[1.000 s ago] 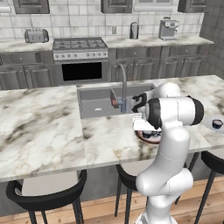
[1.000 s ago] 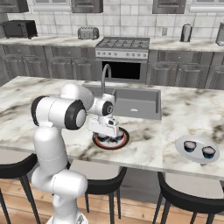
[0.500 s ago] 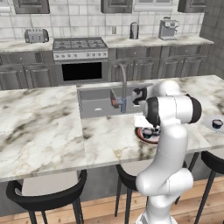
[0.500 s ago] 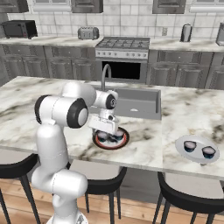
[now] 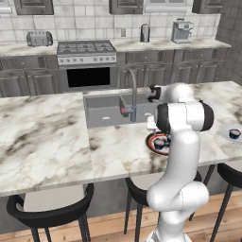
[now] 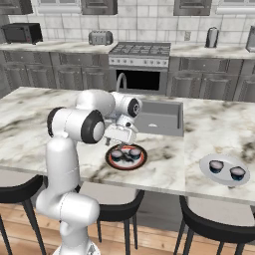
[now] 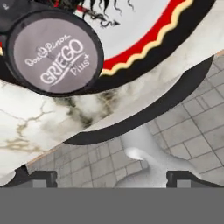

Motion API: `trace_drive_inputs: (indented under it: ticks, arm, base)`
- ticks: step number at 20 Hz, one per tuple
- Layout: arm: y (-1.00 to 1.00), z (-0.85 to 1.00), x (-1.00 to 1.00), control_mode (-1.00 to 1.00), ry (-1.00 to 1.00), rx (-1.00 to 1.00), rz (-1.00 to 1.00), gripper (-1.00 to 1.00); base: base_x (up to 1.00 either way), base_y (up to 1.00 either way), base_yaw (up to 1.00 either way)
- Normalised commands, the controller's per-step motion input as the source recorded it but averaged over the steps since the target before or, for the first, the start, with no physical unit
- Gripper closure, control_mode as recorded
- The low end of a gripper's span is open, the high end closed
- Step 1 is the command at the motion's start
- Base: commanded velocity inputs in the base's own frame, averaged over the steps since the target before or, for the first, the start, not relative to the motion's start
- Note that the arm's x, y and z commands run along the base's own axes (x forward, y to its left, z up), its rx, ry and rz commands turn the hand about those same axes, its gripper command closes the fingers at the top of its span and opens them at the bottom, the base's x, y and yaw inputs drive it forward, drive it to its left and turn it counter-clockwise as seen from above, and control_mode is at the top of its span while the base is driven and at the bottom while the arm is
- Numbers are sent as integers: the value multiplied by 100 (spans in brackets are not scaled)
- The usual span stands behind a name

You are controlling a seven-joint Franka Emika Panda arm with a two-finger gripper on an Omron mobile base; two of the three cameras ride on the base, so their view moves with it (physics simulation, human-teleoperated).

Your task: Place two yogurt containers on each plate.

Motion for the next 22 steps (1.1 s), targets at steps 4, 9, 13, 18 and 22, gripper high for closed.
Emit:
trace_drive_inputs:
  ticks: [4, 9, 13, 18, 22]
  arm:
    - [0, 67, -28, -100, 2, -1, -21, -100]
    - [4, 70, -42, -100, 9, 0, -30, -100]
    - [21, 69, -46, -100, 8, -2, -29, -100]
    - [41, 66, -41, -100, 0, -18, -26, -100]
    - [49, 65, -33, -100, 0, -29, -22, -100]
  base:
    - [0, 0, 0]
    - [0, 0, 0]
    - [0, 0, 0]
    - [0, 0, 0]
    - [0, 0, 0]
